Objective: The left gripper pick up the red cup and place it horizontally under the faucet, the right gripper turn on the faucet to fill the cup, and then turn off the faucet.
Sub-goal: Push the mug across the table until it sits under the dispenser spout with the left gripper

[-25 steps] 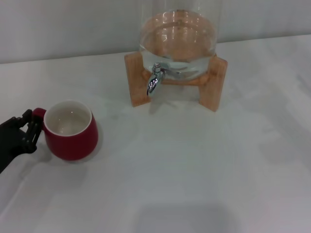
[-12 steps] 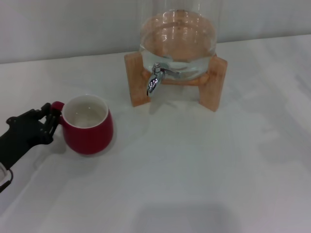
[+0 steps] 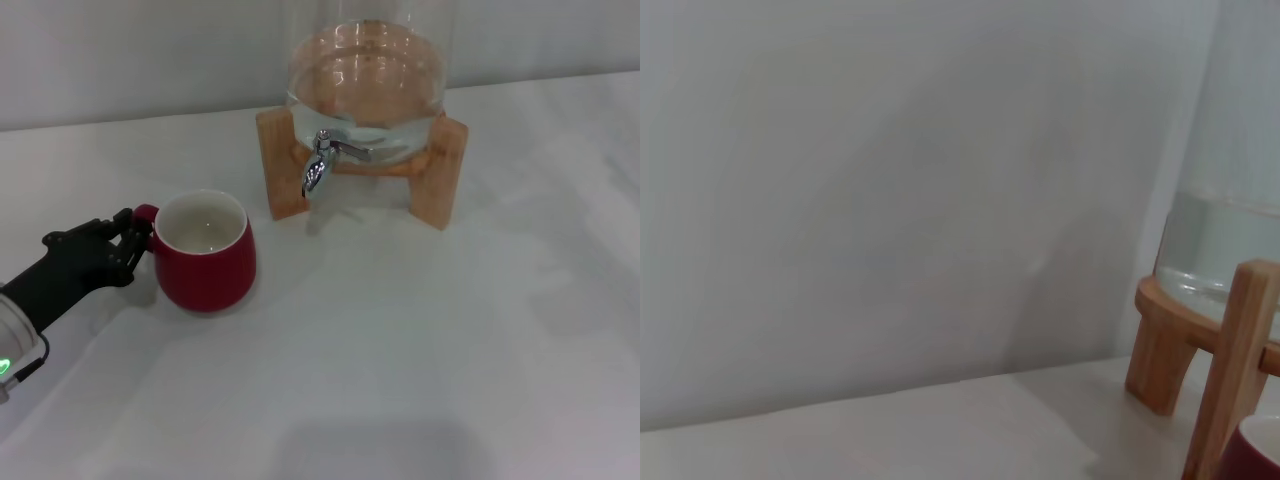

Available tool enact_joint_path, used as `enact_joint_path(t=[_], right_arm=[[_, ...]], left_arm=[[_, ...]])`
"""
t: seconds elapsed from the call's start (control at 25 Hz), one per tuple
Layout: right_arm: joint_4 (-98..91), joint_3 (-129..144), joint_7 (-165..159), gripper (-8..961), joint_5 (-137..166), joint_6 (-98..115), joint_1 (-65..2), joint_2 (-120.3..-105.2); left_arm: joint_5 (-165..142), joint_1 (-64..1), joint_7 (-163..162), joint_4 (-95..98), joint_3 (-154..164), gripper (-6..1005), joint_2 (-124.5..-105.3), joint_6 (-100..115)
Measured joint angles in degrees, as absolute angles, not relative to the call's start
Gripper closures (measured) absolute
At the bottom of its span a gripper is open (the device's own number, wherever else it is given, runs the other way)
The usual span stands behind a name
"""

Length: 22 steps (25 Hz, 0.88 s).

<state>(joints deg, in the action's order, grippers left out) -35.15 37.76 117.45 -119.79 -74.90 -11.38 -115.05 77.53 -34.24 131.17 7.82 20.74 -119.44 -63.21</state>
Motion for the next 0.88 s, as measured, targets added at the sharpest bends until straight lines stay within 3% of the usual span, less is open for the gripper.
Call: enact_joint_path(t=[0.88], right_arm=[[-34.2, 37.8, 118.1, 155, -119.8, -75.3, -12.1, -115.05]], left_arm=[[73.2, -39.8, 128.1, 4.2, 20.7, 813, -119.48, -58.4]])
